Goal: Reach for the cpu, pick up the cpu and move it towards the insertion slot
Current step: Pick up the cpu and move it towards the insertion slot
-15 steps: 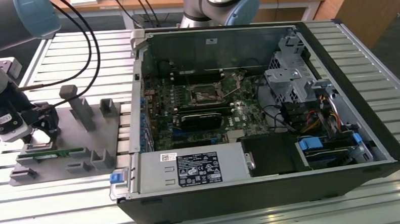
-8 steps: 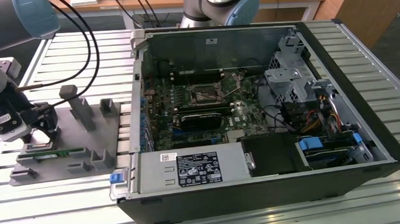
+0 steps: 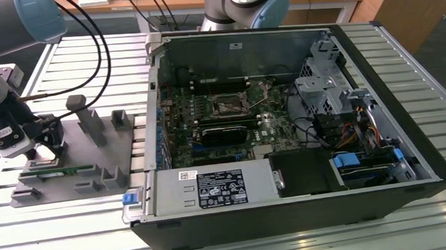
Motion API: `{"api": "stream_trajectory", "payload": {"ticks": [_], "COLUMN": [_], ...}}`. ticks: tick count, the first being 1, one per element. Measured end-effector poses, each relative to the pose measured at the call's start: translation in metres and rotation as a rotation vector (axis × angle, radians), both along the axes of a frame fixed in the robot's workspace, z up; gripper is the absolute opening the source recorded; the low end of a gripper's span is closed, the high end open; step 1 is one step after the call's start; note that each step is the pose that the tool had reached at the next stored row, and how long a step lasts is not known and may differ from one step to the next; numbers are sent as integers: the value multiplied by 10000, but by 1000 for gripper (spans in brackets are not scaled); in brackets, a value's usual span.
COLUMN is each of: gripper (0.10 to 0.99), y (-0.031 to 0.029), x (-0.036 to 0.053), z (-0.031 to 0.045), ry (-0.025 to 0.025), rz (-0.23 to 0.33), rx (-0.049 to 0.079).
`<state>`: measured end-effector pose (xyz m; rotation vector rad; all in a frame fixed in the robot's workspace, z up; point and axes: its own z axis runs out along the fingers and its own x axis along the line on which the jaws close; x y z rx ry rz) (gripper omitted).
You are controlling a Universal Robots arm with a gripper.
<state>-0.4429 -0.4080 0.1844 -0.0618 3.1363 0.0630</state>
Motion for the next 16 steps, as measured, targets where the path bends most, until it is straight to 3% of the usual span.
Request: {"api": "stream_trajectory", "payload": {"ticks": [6, 16], "gripper": [537, 537], "y": [0, 0], "x": [0, 0], "z": [34, 212], "ry": [0, 1], "rz": [0, 0], "rx": [0, 0]}}
